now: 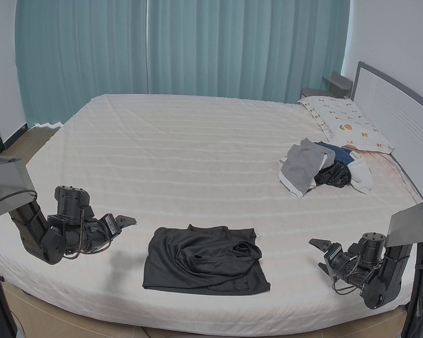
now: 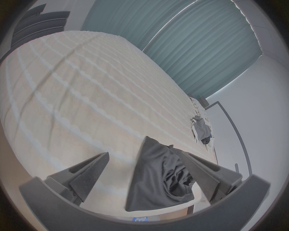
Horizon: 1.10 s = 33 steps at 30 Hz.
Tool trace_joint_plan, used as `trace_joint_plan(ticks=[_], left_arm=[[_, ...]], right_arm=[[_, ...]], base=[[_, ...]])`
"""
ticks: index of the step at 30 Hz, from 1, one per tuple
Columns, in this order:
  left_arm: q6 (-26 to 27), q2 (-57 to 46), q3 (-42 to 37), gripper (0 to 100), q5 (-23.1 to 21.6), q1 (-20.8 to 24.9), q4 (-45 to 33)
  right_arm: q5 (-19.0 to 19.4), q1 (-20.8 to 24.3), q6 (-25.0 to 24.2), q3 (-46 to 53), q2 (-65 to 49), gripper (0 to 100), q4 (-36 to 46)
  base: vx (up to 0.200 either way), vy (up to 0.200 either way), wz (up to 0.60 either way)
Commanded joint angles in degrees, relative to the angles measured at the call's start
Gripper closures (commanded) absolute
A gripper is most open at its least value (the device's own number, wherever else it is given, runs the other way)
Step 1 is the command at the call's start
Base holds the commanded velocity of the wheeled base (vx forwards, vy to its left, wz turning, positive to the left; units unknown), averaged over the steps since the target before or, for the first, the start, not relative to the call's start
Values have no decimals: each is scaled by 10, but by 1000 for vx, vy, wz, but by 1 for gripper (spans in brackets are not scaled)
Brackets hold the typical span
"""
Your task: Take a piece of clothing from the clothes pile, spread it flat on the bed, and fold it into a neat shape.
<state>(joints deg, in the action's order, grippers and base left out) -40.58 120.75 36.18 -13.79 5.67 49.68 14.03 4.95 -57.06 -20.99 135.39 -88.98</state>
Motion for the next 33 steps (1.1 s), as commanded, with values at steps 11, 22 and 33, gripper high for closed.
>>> trace_joint_plan(ticks=[11,22,33], left_arm=[[0,24,9,0,-1,-8,0],[-6,58,8,0,-12,-5,5],[-20,82,7,0,-21,5,17]], right_arm=[[0,65,67,-13,-86,0,14],[-19,168,110,-197,-166,0,347],[-42,206,181,-254,-122,0,452]], base=[[0,200,0],[0,91,0],[0,0,0]])
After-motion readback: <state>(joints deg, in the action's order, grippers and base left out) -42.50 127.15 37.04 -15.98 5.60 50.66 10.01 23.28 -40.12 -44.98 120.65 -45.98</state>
